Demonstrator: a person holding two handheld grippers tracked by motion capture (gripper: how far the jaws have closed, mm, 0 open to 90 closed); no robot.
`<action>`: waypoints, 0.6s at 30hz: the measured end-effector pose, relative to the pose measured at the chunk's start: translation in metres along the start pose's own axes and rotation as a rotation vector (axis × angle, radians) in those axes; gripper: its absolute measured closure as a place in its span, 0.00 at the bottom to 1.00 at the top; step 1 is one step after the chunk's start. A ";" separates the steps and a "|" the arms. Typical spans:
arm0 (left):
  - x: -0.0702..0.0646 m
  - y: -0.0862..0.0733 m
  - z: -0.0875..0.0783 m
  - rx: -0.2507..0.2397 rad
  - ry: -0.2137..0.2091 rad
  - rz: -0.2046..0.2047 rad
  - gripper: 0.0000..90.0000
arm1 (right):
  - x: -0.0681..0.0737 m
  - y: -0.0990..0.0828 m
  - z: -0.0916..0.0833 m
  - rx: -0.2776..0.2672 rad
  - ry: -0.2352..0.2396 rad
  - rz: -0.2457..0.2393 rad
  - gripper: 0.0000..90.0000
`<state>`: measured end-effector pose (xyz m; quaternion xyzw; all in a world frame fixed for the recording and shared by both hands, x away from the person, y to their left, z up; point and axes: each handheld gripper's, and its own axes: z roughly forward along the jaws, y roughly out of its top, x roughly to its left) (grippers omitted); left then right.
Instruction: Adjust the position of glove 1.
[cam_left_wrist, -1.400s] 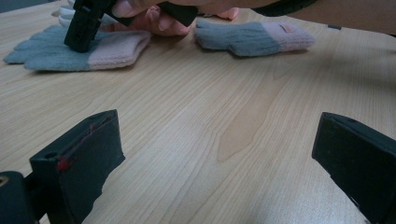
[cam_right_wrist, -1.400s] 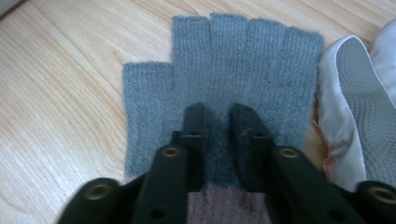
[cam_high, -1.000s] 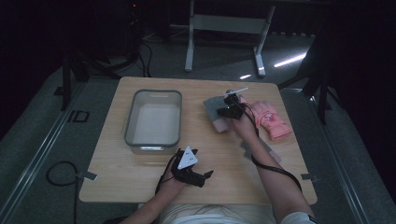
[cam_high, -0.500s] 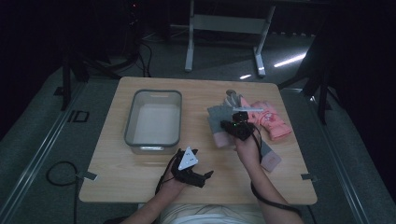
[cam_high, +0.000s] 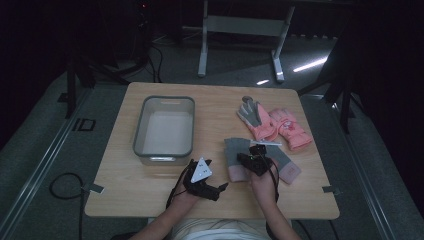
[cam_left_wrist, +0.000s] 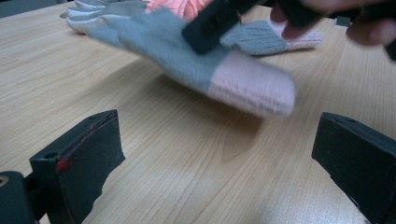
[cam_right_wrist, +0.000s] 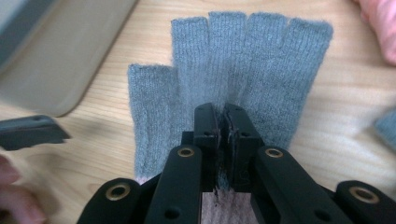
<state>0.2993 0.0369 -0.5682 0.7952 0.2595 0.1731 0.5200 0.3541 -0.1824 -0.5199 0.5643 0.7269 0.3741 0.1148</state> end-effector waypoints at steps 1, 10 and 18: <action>0.000 0.000 0.000 0.000 0.001 0.000 0.01 | -0.001 -0.002 0.003 0.003 -0.003 0.011 0.94; -0.001 0.000 0.000 -0.003 0.003 0.007 0.01 | -0.002 -0.010 0.029 0.022 -0.040 0.058 0.93; -0.001 0.000 0.000 -0.001 0.000 0.008 0.01 | -0.002 -0.013 0.038 -0.008 -0.048 0.087 0.88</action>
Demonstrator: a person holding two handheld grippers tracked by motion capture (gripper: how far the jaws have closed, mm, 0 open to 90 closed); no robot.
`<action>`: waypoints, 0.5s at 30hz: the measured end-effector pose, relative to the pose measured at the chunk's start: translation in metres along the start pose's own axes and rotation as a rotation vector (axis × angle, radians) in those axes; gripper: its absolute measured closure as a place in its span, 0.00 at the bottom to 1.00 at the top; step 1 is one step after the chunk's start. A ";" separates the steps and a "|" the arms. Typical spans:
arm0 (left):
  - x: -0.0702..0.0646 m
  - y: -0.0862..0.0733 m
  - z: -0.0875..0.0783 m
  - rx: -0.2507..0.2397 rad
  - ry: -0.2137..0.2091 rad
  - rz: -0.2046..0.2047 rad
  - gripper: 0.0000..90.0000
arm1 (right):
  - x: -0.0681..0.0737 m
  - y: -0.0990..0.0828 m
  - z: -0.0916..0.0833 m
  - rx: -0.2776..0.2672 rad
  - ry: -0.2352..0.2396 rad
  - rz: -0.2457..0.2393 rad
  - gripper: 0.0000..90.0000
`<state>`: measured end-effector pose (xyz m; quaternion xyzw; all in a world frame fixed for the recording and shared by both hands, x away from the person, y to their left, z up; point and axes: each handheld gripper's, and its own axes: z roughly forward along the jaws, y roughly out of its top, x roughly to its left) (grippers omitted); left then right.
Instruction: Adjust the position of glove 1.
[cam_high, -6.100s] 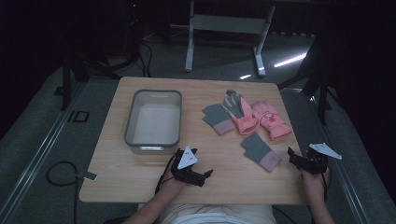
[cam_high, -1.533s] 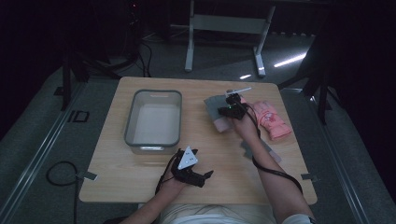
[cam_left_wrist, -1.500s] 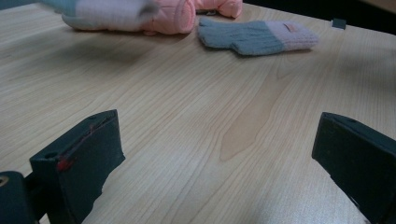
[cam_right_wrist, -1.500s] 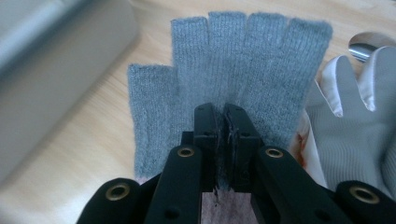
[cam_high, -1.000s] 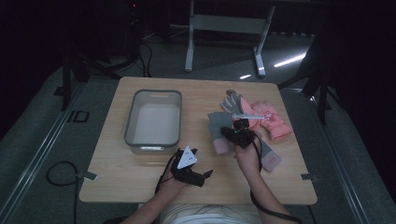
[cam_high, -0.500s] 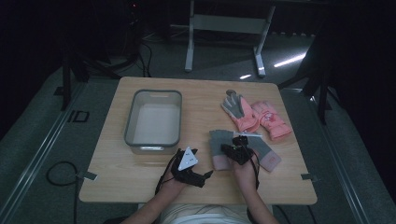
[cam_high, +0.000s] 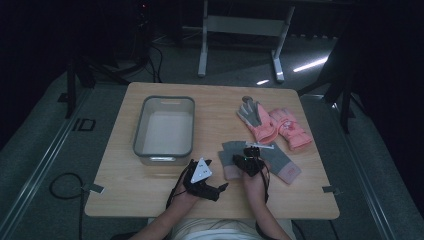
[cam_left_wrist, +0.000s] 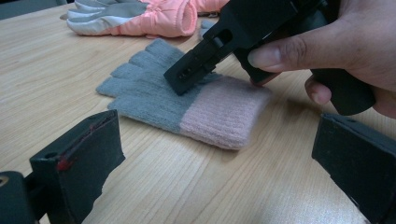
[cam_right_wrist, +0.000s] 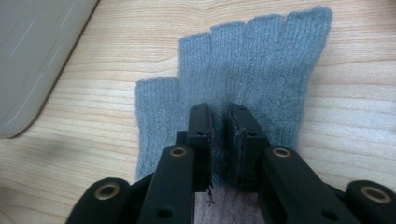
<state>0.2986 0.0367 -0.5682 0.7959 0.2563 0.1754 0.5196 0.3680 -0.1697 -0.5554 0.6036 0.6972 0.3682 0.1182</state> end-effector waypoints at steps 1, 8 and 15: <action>0.000 0.000 0.000 0.000 0.000 0.000 0.01 | 0.000 0.000 0.000 -0.001 0.001 -0.001 0.86; 0.000 0.000 0.000 -0.001 -0.002 -0.002 0.01 | -0.001 0.005 -0.007 -0.021 0.036 -0.021 0.77; 0.000 0.000 0.000 -0.001 -0.002 -0.001 0.01 | -0.023 0.030 -0.034 -0.058 0.120 -0.258 0.73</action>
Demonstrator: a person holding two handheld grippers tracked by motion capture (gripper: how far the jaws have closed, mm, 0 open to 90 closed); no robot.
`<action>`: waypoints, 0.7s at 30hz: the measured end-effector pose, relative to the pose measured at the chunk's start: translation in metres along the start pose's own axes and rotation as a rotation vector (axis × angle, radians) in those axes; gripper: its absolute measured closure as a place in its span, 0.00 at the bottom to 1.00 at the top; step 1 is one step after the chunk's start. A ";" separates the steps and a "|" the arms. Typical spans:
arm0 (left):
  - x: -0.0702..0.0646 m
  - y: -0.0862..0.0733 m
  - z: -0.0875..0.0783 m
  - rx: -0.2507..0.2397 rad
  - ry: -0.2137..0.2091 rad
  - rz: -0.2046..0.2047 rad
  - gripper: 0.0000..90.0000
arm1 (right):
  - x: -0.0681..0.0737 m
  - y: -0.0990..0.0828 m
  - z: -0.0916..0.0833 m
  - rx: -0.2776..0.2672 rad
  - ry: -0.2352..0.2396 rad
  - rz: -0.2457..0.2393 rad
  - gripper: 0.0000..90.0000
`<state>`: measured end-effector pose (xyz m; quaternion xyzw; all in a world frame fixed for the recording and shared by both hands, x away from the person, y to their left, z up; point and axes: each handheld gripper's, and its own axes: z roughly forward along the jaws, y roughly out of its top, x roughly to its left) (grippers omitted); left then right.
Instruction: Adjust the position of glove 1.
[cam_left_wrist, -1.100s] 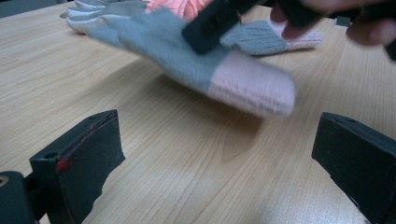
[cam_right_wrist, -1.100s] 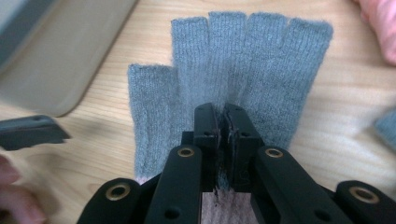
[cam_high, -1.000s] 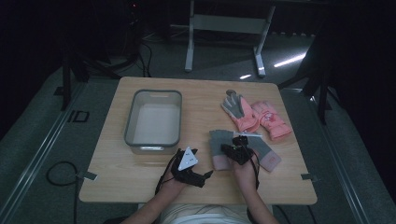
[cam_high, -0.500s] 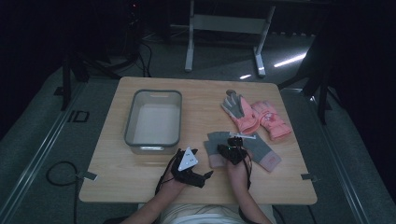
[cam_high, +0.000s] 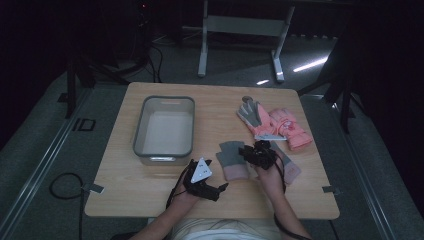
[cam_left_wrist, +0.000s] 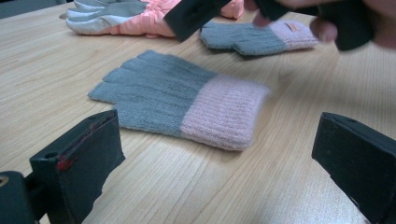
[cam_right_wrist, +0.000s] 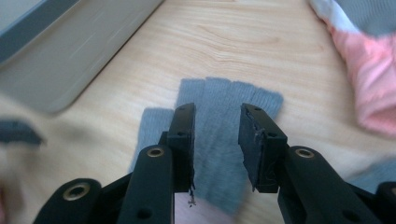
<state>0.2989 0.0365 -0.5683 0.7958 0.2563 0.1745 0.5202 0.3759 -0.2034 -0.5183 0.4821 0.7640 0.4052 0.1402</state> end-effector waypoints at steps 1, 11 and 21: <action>0.000 0.000 0.000 0.002 0.001 0.001 0.01 | -0.005 0.002 -0.003 0.005 0.022 -0.037 0.73; 0.000 0.000 0.000 0.000 0.003 -0.003 0.01 | -0.069 0.005 -0.042 0.077 0.020 -0.263 0.71; 0.000 0.000 0.000 0.000 0.004 0.000 0.01 | -0.108 -0.017 -0.052 0.194 0.010 -0.324 0.70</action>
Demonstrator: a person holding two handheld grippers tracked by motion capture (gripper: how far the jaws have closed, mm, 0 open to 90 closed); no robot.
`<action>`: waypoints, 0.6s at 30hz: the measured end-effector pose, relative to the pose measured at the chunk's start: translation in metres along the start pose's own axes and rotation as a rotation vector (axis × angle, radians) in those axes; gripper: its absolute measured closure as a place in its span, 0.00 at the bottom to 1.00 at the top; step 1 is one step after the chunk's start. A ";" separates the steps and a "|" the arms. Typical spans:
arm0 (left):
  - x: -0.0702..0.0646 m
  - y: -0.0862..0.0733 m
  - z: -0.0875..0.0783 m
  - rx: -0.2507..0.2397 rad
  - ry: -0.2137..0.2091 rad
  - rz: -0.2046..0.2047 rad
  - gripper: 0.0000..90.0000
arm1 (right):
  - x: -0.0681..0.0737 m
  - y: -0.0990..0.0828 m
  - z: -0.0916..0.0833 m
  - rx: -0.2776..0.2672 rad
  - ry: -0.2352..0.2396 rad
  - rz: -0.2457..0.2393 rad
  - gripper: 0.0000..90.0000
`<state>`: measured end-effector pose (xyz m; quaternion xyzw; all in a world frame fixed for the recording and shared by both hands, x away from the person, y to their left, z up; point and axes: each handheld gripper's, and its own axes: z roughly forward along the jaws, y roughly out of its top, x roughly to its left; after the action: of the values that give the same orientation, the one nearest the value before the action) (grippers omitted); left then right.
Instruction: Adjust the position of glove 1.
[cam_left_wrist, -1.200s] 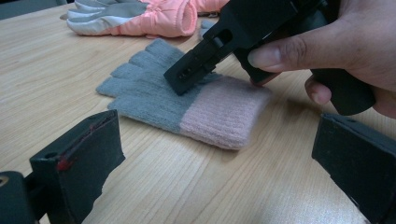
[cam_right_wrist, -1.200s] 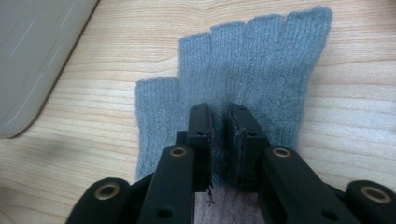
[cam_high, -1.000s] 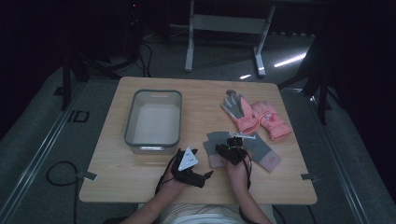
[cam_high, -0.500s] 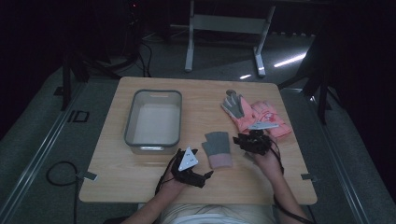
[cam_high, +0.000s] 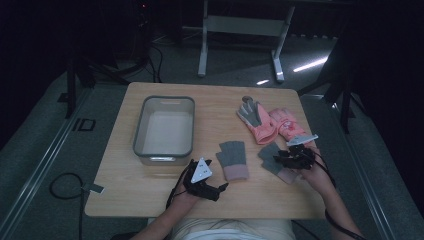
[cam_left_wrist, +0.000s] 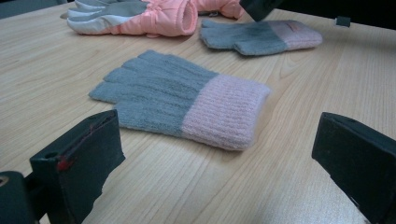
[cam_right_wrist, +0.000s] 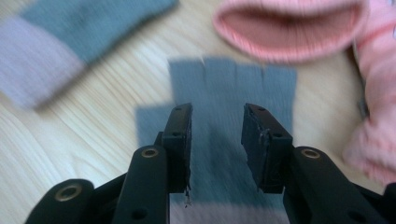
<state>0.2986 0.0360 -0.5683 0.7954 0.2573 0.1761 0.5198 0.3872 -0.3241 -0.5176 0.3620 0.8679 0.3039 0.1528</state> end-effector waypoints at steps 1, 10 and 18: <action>0.000 0.000 0.000 0.000 0.001 0.000 0.01 | -0.003 -0.003 0.001 0.012 0.001 0.004 0.70; 0.000 0.000 0.000 0.000 -0.001 -0.003 0.01 | -0.009 -0.019 0.011 0.066 -0.013 0.002 0.71; 0.000 0.000 0.000 0.002 -0.002 -0.005 0.01 | -0.001 -0.021 0.012 0.050 -0.050 0.005 0.84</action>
<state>0.2991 0.0359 -0.5683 0.7954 0.2590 0.1740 0.5196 0.3822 -0.3316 -0.5403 0.3752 0.8704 0.2732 0.1643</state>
